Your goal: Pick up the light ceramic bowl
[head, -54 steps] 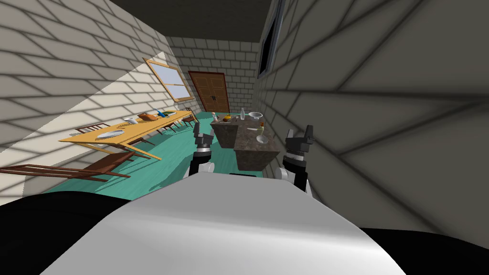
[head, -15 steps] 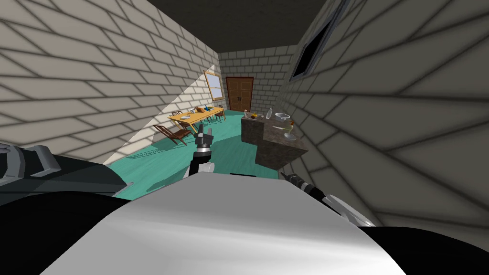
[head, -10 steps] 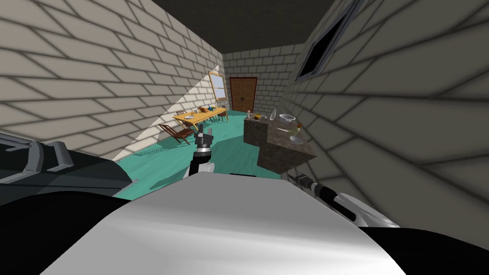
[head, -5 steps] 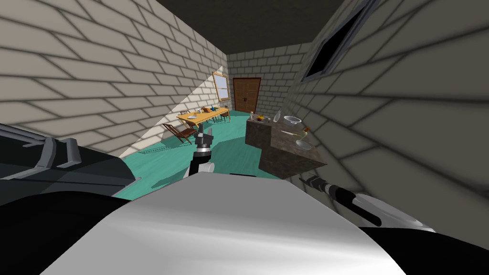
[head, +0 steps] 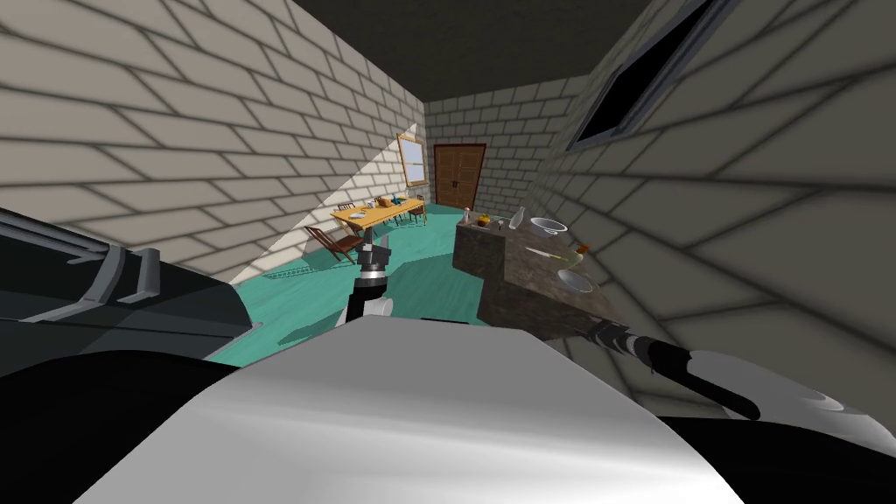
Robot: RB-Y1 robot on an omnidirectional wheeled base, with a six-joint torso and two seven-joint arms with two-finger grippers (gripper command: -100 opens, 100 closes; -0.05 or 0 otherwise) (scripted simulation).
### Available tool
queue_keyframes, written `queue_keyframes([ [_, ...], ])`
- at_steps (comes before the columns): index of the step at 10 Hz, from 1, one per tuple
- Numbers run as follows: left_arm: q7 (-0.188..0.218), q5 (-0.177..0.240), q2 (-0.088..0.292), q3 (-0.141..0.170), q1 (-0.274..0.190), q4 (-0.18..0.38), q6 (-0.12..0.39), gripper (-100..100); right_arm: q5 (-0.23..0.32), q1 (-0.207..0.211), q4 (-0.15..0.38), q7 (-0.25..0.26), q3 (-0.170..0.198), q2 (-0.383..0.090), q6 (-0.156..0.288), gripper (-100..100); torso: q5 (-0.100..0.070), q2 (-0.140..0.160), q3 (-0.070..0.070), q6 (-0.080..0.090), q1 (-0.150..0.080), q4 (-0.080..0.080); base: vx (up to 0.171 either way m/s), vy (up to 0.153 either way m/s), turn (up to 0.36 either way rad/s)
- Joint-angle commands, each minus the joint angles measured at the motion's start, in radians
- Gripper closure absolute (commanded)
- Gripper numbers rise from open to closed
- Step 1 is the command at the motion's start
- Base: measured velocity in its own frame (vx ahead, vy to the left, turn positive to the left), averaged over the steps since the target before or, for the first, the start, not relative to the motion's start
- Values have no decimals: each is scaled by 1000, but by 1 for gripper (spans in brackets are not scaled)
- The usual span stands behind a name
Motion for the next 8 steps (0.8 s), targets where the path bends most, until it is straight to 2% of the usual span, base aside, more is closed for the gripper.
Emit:
queue_keyframes([
  [1,0,0,0,0,0,0,0,0,24,-13,45,28,-3,-28,-14,-100,0,0,0,0,0,0,117,0,79],
  [2,0,0,0,0,0,0,0,0,24,-13,45,28,-3,-28,-14,-100,0,2,1,0,0,1,90,-3,39],
  [4,0,0,0,0,0,0,0,0,57,-25,93,54,-7,-78,-28,-100,0,4,2,0,0,1,145,-17,84],
  [7,0,0,0,0,0,0,0,0,102,-33,146,86,2,-118,-53,-100,0,-4,-2,0,-1,-1,229,-28,108],
  [8,0,0,0,0,0,0,0,0,108,-30,150,90,9,-114,-59,-100,0,-4,-2,-1,-1,-1,213,-19,72],
])
